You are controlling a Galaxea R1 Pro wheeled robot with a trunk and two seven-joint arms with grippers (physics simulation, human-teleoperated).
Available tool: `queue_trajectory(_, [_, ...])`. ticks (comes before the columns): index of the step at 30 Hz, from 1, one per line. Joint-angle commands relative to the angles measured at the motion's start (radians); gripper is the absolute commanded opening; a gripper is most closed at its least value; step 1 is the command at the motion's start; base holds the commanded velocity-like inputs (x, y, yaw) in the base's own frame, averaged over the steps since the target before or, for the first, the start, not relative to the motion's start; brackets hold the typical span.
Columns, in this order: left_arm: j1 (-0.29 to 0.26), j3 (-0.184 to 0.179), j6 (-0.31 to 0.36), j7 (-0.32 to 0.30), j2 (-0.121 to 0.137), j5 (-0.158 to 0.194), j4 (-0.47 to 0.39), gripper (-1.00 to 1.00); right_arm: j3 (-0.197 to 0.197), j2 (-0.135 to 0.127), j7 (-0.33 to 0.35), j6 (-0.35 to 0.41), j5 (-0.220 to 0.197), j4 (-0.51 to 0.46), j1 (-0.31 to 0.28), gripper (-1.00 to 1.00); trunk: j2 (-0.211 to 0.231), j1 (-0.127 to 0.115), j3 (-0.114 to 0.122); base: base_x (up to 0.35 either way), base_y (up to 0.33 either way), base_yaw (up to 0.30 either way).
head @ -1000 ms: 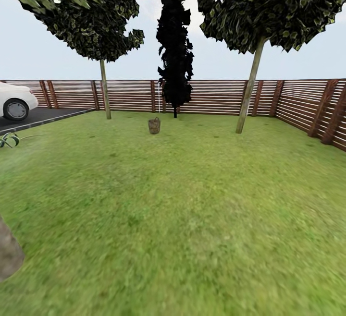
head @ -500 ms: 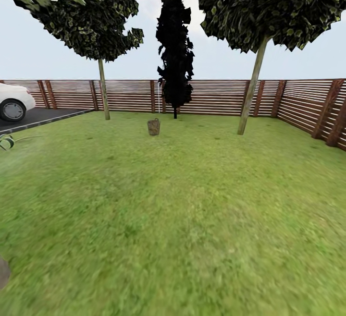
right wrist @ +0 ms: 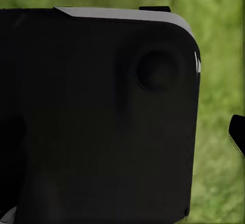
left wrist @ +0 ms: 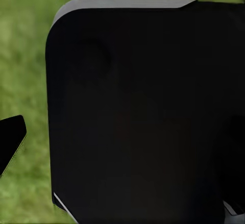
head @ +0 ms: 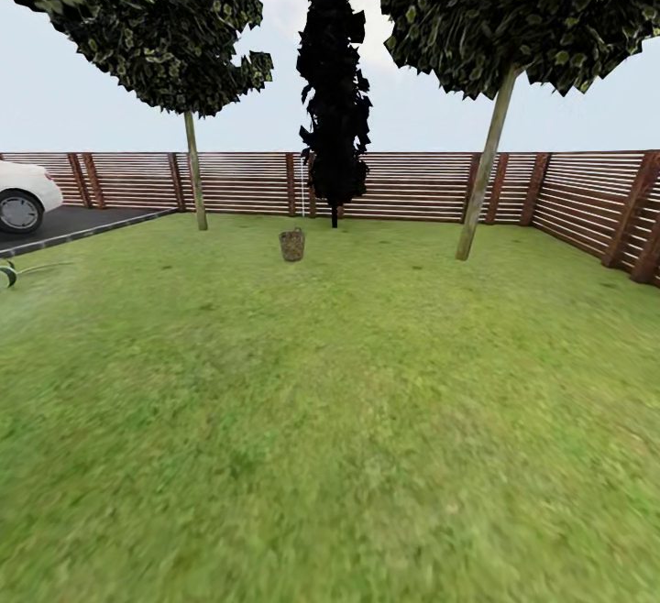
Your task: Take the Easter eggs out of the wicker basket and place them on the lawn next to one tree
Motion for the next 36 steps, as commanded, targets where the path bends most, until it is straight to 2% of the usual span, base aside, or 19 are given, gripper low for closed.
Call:
queue_trajectory(1, [0.000, 0.006, 0.001, 0.000, 0.000, 0.000, -0.001, 1.00, 0.000, 0.000, 0.001, -0.004, -0.002, 0.001, -0.001, 1.00, 0.000, 0.001, -0.001, 0.328, 0.000, 0.000])
queue_trajectory(36, [0.000, 0.005, 0.001, 0.000, 0.001, -0.001, -0.001, 1.00, 0.000, 0.000, 0.000, -0.003, -0.002, 0.001, -0.001, 1.00, 0.000, 0.001, -0.001, 0.331, 0.000, 0.000])
